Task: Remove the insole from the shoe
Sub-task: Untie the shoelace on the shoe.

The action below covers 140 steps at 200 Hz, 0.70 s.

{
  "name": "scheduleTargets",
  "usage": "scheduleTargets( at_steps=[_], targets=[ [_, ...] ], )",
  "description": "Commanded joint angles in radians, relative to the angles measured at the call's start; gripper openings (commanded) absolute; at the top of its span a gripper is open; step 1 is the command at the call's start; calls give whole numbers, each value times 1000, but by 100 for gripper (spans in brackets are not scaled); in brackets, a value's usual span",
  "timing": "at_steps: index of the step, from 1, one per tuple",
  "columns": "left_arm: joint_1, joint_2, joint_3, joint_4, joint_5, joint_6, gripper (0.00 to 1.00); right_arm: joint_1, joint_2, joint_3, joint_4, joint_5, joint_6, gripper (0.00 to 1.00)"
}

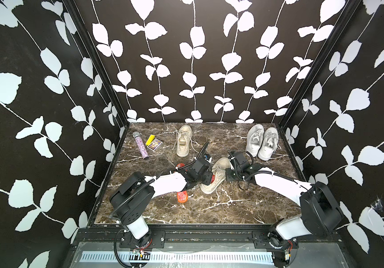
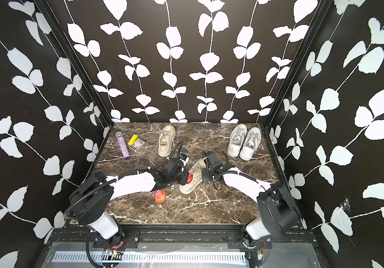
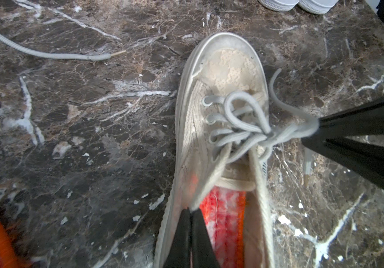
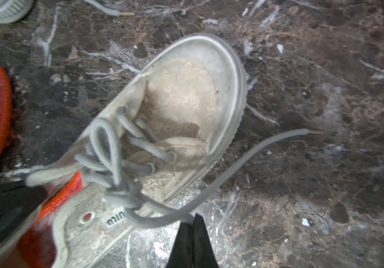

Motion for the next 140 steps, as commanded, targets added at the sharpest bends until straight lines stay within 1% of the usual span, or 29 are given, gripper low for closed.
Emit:
scheduleTargets(
  at_steps=[1,40,90,112,140],
  targets=[
    [6,-53,-20,-31,-32,-11,0,-29,-45,-2,-51,104,8,0],
    [6,-56,-23,-26,-32,-8,0,-112,-126,-6,-103,153,-16,0],
    [6,-59,-24,-20,-31,-5,0,-186,-191,-13,-150,194,1,0],
    [6,-59,-28,-18,-22,-5,0,-203,-217,-19,-138,163,-5,0],
    [5,-59,-27,-6,-10,-10,0,-200,-208,-16,-128,125,-26,0]
  ],
)
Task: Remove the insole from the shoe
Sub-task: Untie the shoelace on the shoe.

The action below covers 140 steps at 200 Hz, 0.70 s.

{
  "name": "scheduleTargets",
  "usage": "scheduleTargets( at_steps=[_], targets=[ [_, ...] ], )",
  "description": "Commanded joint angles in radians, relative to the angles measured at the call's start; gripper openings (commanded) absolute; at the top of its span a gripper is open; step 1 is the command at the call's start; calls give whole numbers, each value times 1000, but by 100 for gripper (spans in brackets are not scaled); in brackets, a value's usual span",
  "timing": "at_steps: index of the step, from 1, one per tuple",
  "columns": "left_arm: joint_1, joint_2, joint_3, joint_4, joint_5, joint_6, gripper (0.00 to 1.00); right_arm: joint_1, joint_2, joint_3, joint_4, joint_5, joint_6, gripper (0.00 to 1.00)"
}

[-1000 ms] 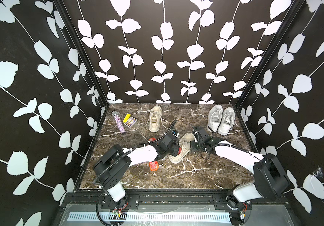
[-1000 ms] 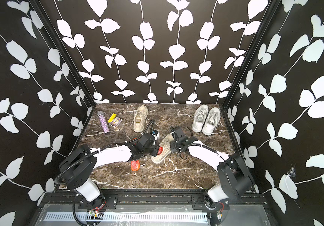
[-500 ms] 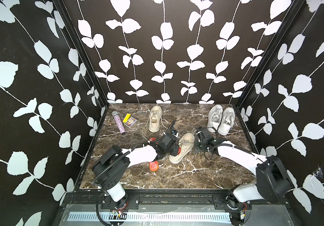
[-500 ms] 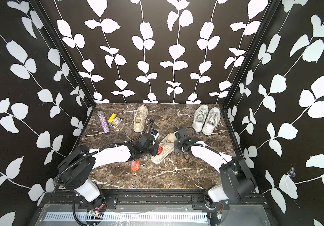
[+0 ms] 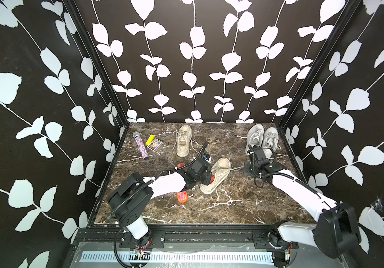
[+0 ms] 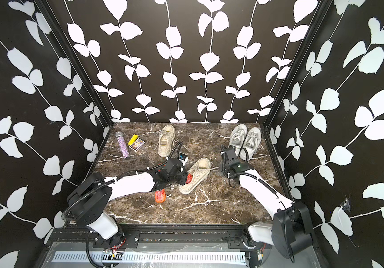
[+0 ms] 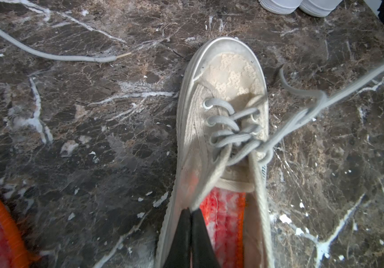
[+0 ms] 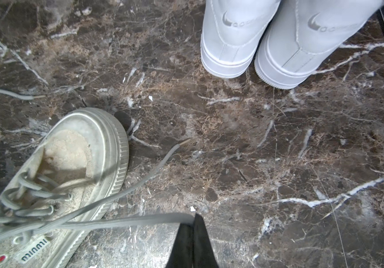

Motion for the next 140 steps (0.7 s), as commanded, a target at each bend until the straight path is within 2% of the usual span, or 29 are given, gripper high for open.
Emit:
scheduleTargets(
  at_steps=[1,21,33,45,53,69,87,105,126,140],
  targets=[
    [5,-44,-18,-4,1,-11,0,0,-1,-6,-4,-19,-15,0],
    [6,-43,-17,6,18,-17,0,3,4,-3,-8,-30,-19,1],
    [4,-38,-8,5,28,-14,0,10,-3,-2,-9,-25,-25,19],
    [-1,-33,9,-22,41,-14,0,27,-14,13,-40,35,-14,39],
    [-9,-35,18,-35,42,-11,0,45,-24,21,-51,66,-12,47],
    [-25,-46,23,-47,45,-16,0,100,-42,39,-50,105,-15,58],
    [-34,-56,23,-44,64,-53,0,182,-29,72,-42,128,-34,64],
    [-39,-60,24,-26,112,-81,0,243,9,90,0,70,-64,67],
    [-44,-72,13,6,124,-88,23,272,64,100,40,16,-52,67],
    [-44,-72,24,-17,87,-54,31,277,89,102,53,2,-44,67]
  ],
)
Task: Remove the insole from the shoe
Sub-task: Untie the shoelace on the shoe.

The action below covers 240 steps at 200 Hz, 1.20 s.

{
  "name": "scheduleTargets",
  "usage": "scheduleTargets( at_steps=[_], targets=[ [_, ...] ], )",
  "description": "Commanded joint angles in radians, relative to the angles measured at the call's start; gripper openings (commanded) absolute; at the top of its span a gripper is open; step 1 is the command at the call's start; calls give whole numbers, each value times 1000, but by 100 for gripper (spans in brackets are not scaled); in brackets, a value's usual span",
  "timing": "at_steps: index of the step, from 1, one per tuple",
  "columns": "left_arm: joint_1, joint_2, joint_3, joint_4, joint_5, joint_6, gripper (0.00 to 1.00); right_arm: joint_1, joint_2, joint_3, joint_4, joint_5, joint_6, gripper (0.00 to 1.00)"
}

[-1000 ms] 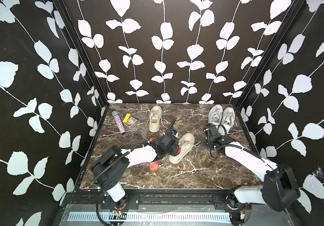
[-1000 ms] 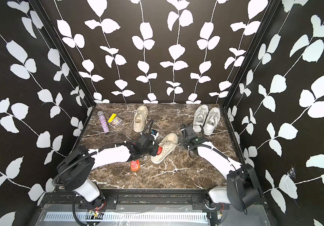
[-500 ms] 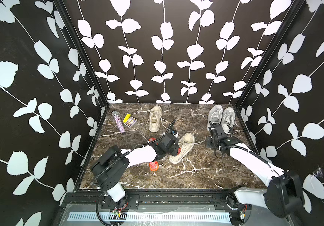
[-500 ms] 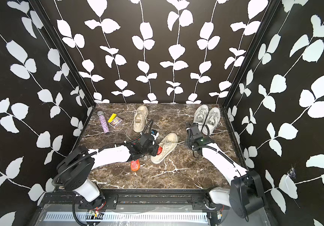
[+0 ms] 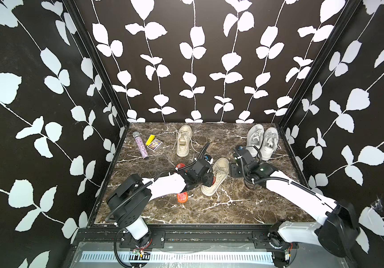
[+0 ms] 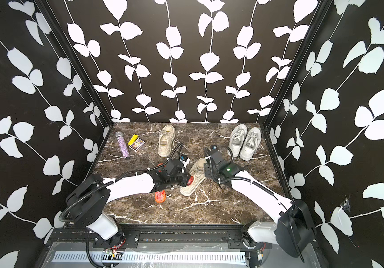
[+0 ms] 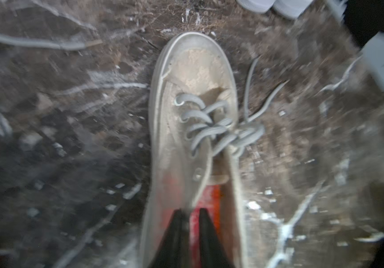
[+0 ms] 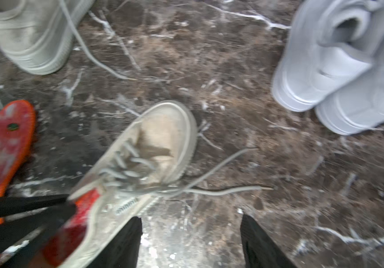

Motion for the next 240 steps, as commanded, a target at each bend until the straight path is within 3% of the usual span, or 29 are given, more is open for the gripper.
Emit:
scheduleTargets(
  at_steps=[1,45,134,158,214,240],
  targets=[
    [-8,-46,25,-13,-9,10,31,10,48,13,39,-34,2,67],
    [-7,24,149,-161,-80,140,38,14,64,8,73,-99,12,67],
    [-4,108,202,-169,-69,185,38,16,73,0,81,-92,30,66],
    [1,116,204,-166,-76,186,30,16,84,2,90,-105,33,66],
    [17,95,179,-74,-24,149,0,17,137,-2,128,-149,26,66],
    [27,68,136,0,15,102,0,16,156,-4,151,-158,18,67]
  ],
)
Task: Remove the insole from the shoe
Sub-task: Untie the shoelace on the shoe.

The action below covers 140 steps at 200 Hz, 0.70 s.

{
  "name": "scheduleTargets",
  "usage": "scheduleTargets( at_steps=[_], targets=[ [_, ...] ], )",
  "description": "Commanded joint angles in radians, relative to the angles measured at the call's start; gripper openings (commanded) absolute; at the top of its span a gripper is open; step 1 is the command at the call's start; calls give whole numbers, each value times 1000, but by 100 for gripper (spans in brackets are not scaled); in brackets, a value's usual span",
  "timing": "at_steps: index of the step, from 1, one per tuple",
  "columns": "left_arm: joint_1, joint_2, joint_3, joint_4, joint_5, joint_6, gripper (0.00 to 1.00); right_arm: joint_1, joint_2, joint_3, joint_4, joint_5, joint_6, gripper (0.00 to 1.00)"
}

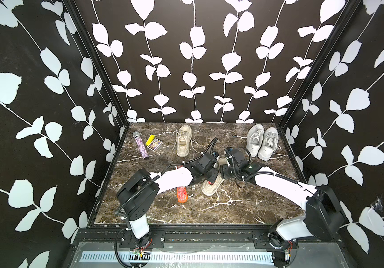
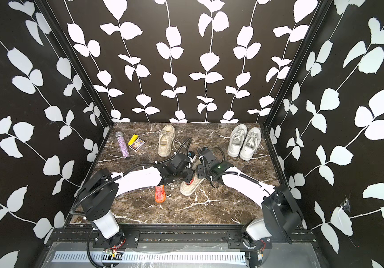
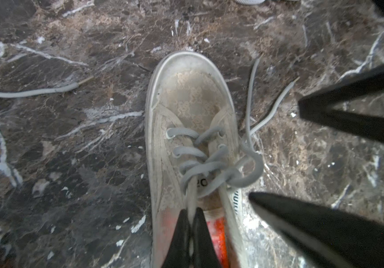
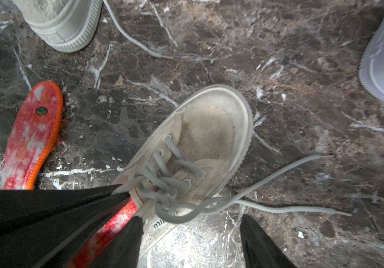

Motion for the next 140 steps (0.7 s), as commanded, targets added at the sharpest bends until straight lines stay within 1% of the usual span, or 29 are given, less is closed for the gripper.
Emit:
scheduleTargets(
  at_steps=[1,37,85,111,140],
  targets=[
    [14,-52,-41,105,49,-51,0,3,14,-4,44,-13,-9,67],
    [51,-83,-117,218,120,-131,0,4,40,5,70,-26,-14,67],
    [56,-99,-142,271,155,-173,0,3,83,18,99,-77,-13,68],
    [60,-107,-150,290,159,-189,0,5,128,19,83,-43,-15,68],
    [69,-114,-156,299,166,-198,0,6,141,-10,83,8,-18,67]
  ],
)
